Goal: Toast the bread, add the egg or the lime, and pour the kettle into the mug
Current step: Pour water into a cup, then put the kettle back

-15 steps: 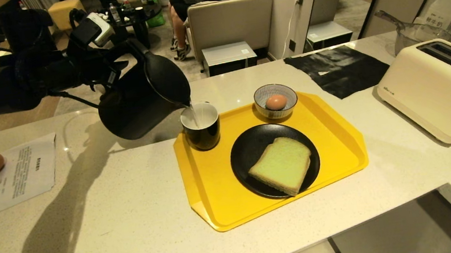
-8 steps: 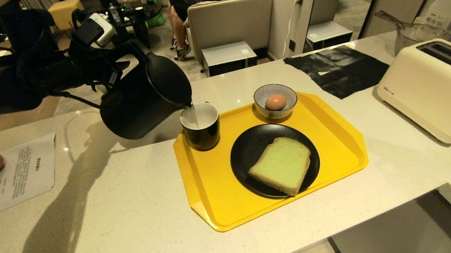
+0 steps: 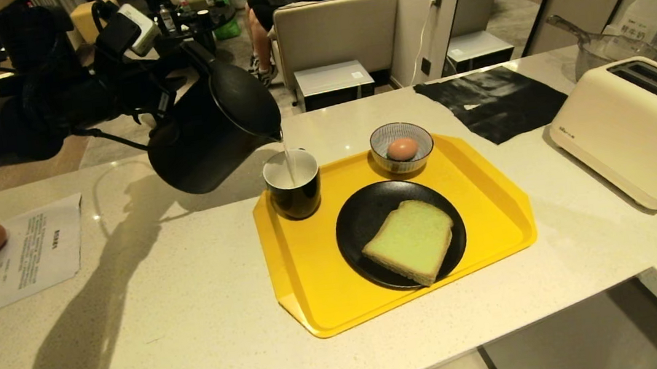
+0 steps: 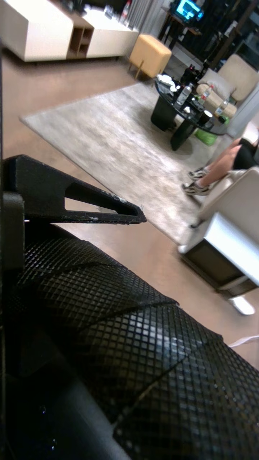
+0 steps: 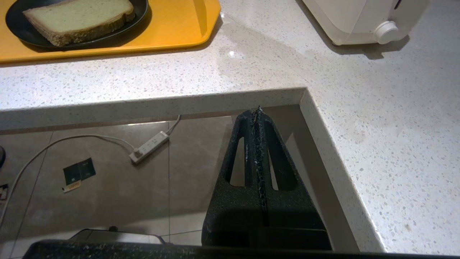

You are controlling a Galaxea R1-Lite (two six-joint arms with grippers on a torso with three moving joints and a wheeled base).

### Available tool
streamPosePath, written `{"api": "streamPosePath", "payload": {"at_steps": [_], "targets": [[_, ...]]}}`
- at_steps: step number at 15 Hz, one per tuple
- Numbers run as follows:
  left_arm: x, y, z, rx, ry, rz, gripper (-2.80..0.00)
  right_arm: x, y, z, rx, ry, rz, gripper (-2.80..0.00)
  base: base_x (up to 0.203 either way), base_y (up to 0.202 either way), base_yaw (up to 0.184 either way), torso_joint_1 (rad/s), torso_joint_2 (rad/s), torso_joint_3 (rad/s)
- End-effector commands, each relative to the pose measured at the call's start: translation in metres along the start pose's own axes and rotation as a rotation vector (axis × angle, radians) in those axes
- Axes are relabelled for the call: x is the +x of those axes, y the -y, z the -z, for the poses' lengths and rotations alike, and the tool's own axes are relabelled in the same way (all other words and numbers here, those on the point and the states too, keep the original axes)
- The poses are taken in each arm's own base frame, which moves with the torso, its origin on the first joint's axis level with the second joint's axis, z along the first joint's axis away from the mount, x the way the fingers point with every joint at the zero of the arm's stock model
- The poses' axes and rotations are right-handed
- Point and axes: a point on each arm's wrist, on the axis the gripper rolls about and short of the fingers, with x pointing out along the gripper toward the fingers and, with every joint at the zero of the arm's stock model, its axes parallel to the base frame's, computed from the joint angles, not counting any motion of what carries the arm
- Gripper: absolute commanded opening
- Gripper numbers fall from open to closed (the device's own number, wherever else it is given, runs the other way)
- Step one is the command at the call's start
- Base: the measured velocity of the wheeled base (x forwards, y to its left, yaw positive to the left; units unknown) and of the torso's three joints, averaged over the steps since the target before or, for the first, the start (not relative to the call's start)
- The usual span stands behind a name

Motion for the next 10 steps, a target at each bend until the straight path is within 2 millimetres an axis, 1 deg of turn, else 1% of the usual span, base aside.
{"api": "streamPosePath", "payload": {"at_steps": [1,5,10], "targets": [[-0.001,0.001,-0.005,-0.056,0.014,-0.002,-2.8,0.002,0.0,0.007,0.0,-0.027,-0.001,-2.8,0.0,0.0,0.0,0.0,0.0,0.0],[-0.008,-0.001,-0.019,-0.199,0.043,-0.01,-2.8,0.002,0.0,0.007,0.0,-0.027,-0.002,-2.8,0.0,0.0,0.0,0.0,0.0,0.0],[-0.022,-0.011,-0.039,-0.323,0.098,-0.053,-2.8,0.002,0.0,0.007,0.0,-0.027,-0.001,-2.8,0.0,0.0,0.0,0.0,0.0,0.0]]}}
